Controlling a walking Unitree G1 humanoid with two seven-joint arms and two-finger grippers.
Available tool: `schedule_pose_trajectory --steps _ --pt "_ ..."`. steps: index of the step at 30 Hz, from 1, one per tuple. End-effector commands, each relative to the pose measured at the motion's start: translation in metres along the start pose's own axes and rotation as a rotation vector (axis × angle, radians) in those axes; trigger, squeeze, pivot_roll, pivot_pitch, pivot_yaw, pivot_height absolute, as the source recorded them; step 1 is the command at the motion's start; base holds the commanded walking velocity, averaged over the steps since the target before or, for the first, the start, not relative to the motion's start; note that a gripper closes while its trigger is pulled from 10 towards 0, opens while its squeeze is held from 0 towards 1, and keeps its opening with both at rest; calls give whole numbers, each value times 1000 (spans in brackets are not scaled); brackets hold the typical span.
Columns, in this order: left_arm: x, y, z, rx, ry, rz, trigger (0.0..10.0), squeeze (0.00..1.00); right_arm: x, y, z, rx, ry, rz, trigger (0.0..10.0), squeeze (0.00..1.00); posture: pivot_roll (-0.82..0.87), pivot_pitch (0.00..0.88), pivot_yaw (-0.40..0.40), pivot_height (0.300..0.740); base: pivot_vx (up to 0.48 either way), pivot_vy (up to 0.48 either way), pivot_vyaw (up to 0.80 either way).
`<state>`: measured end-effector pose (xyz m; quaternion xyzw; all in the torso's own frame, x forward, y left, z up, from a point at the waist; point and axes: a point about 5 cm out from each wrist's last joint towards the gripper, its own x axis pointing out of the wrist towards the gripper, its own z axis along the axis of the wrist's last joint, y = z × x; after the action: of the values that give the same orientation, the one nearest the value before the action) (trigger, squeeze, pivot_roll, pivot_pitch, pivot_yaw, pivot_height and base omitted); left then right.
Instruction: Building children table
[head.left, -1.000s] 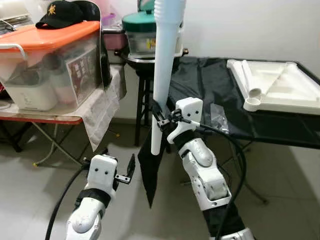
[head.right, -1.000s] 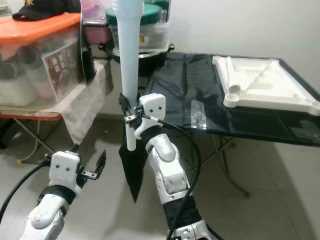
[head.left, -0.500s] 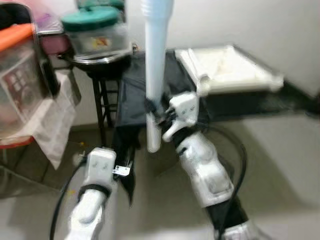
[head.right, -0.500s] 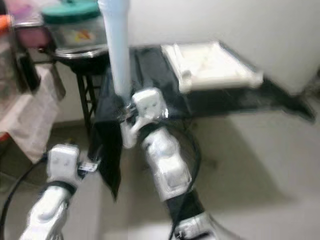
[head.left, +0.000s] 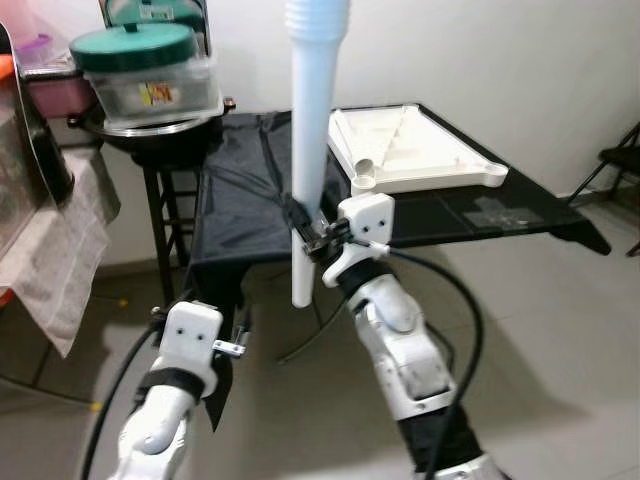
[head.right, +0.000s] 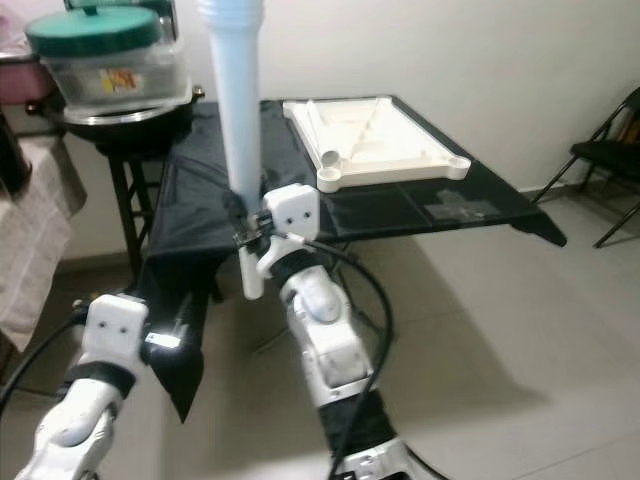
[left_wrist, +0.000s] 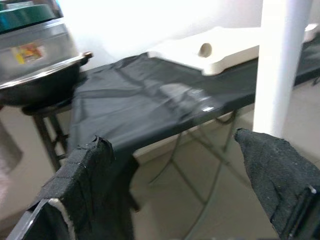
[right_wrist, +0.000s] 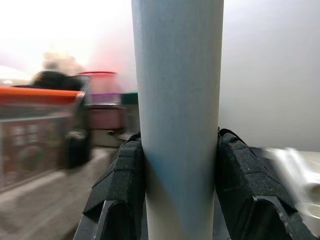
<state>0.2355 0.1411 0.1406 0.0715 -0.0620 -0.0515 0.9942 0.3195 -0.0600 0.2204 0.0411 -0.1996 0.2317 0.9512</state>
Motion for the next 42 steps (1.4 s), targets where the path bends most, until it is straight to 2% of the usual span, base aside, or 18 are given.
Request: schedule_pose_trajectory --steps 1,4,13,19,42 --pt "-1 5 -5 16 22 12 10000 0 3 7 4 9 -25 26 10000 0 -10 0 15 740 0 -469 0" --pt "-1 5 -5 15 22 11 10000 0 3 7 3 4 -20 29 10000 0 -10 0 15 740 0 -467 0" --pt "0 5 -4 23 17 4 10000 0 2 9 2 -22 -13 37 10000 0 -9 0 16 740 0 -465 773" --pt "0 5 -3 34 16 2 10000 0 2 7 2 0 -17 28 10000 0 -10 0 19 740 0 -464 0" --pt "0 3 -3 30 5 -19 10000 0 1 7 0 -10 -14 31 10000 0 -15 0 25 740 0 -457 0"
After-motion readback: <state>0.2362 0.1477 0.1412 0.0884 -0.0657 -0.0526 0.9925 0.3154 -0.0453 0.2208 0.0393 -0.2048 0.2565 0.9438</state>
